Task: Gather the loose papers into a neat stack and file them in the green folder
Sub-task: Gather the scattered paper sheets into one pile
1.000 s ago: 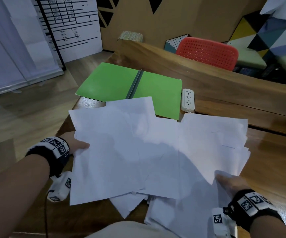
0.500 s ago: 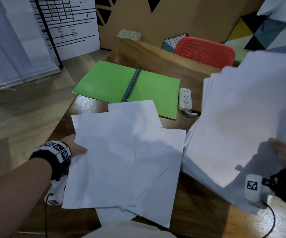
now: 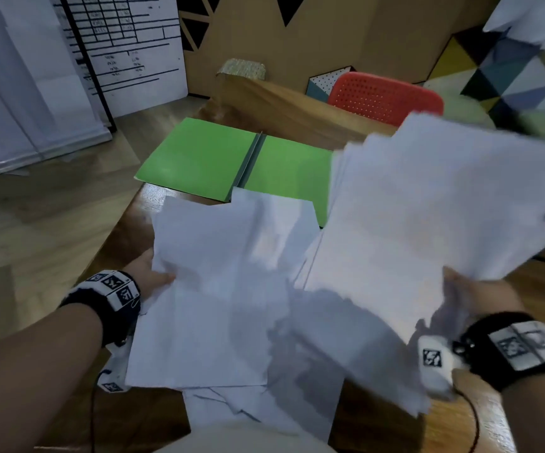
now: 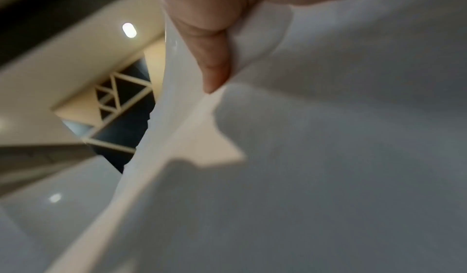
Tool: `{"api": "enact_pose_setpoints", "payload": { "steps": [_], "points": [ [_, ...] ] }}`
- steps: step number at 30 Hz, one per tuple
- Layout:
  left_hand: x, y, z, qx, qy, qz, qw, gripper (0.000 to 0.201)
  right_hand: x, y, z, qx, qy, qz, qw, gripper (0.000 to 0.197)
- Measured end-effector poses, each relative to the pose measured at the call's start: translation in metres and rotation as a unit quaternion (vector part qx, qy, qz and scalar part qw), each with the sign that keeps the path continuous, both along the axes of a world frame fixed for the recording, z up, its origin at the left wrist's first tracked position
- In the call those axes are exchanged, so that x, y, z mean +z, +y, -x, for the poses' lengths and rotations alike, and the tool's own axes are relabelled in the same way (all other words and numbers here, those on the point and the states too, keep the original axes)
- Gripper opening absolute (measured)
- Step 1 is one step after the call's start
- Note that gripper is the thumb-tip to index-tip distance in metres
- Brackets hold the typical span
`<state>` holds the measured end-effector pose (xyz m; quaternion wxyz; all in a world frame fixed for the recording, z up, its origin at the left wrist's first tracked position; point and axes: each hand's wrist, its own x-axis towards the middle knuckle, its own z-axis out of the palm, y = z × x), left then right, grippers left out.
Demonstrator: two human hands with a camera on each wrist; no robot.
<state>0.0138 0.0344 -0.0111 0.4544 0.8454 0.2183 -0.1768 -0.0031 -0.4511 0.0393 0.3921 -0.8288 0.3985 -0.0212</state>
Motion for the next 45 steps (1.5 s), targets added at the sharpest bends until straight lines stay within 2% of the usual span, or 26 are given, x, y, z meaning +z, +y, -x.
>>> {"api": "enact_pose_setpoints", "payload": {
  "steps": [1,2,3,4,7,9,11,13,17,21,24,27,29,32,35,39,45],
  "points": [
    [0.000,0.000,-0.001,0.006,0.000,0.009,1.000,0.075,-0.017,0.006,0.008,0.009,0.038,-0.017,0.999,0.039],
    [0.000,-0.002,-0.001,0.002,-0.003,0.013,1.000,0.068,-0.036,0.012,0.015,0.035,0.089,-0.041,0.995,0.043],
    [-0.002,-0.002,-0.002,0.004,-0.003,0.023,1.000,0.062,-0.050,0.020,0.024,0.017,0.097,-0.096,0.990,0.052],
    [-0.003,-0.002,-0.002,0.007,-0.005,0.032,0.999,0.058,-0.065,0.021,0.025,0.016,0.099,-0.111,0.989,0.057],
    [-0.007,-0.004,-0.004,0.016,-0.012,0.004,1.000,0.058,-0.068,0.041,0.033,0.021,0.144,-0.120,0.982,0.052],
    [-0.008,-0.007,-0.003,0.022,-0.025,-0.030,0.999,0.056,-0.066,0.047,0.037,0.020,0.139,-0.122,0.983,0.052],
    [-0.010,-0.008,-0.005,0.032,-0.043,-0.026,0.998,0.052,-0.065,0.046,0.035,0.015,0.127,-0.123,0.984,0.052],
    [-0.008,-0.008,-0.006,0.038,-0.056,0.007,0.998,0.050,-0.063,0.043,0.034,0.011,0.129,-0.118,0.985,0.052],
    [-0.002,-0.004,-0.004,0.048,-0.085,0.139,0.985,0.034,-0.056,0.034,0.037,-0.002,0.122,-0.112,0.986,0.052],
    [-0.002,0.007,-0.003,0.051,-0.067,0.190,0.978,0.043,-0.050,0.024,0.039,-0.002,0.117,-0.110,0.987,0.056],
    [-0.003,0.002,-0.003,0.038,-0.044,0.129,0.990,0.041,-0.050,0.027,0.040,0.000,0.116,-0.127,0.985,0.056],
    [-0.008,-0.006,-0.007,0.002,-0.034,-0.061,0.998,0.062,-0.050,0.036,0.040,0.013,0.127,-0.134,0.983,0.049],
    [-0.006,-0.013,-0.009,0.019,-0.035,-0.126,0.991,0.062,-0.051,0.043,0.039,0.012,0.129,-0.140,0.982,0.048],
    [0.000,-0.020,-0.010,0.055,-0.066,-0.147,0.985,0.042,-0.055,0.048,0.039,0.011,0.149,-0.138,0.979,0.057],
    [0.001,-0.020,-0.009,0.067,-0.111,-0.128,0.983,0.029,-0.054,0.052,0.037,0.022,0.156,-0.140,0.978,0.055],
    [0.005,-0.022,-0.009,0.088,-0.122,-0.089,0.985,0.035,-0.057,0.053,0.036,0.043,0.154,-0.133,0.978,0.046],
    [0.002,-0.016,-0.016,0.125,-0.125,-0.095,0.980,0.035,-0.057,0.057,0.037,0.037,0.162,-0.132,0.977,0.030]
  ]
}}
